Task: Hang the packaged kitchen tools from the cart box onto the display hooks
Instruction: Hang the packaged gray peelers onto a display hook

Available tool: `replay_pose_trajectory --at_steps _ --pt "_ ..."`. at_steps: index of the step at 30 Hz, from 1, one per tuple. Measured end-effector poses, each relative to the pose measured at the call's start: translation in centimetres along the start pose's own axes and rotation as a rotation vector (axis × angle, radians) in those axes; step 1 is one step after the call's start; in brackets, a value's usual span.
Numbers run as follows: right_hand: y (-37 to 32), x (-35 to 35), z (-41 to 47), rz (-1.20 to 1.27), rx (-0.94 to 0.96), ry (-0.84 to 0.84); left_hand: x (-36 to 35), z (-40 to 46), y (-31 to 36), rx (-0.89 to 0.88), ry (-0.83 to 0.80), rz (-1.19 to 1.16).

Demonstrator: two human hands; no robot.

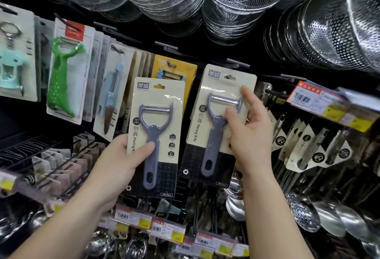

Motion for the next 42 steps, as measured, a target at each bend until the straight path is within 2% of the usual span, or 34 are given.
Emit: replay_pose_trajectory --at_steps 17,29,31,34,36,40,42 --pt "3.6 -2.1 3.2 -0.161 -0.102 -0.014 0.0 0.2 -0.4 0.025 -0.033 -0.015" --pt "4.2 -2.1 4.1 -0.339 -0.083 0.033 0.0 0.1 -0.8 0.043 -0.023 0.010" --pt "3.7 -1.7 3.1 -0.377 -0.051 0.074 -0.2 0.1 -0.8 0.047 -0.030 0.028" --pt "1.6 -1.6 0.4 -0.404 0.103 0.133 -0.9 0.0 -0.8 0.060 -0.052 0.050" --pt "0.7 -2.5 -1.2 -0.345 0.122 0.053 -1.5 -0.1 -0.7 0.065 -0.077 0.054" --pt "0.7 -5.0 -3.2 -0.187 0.005 -0.276 -3.5 -0.6 0.0 0.048 -0.141 0.058" --pt "0.8 -4.7 -3.4 -0.146 -0.012 -0.298 -4.7 -0.9 0.4 0.036 -0.179 0.058"
Point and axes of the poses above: each hand's wrist, its own z-axis towards the middle knuckle, its own x-axis out of the back of the hand, y = z × x, the point moved 10 cm from there along z, towards the middle knuckle, and after that the axes turned 5 degrees about -x, right-handed, at the moved point
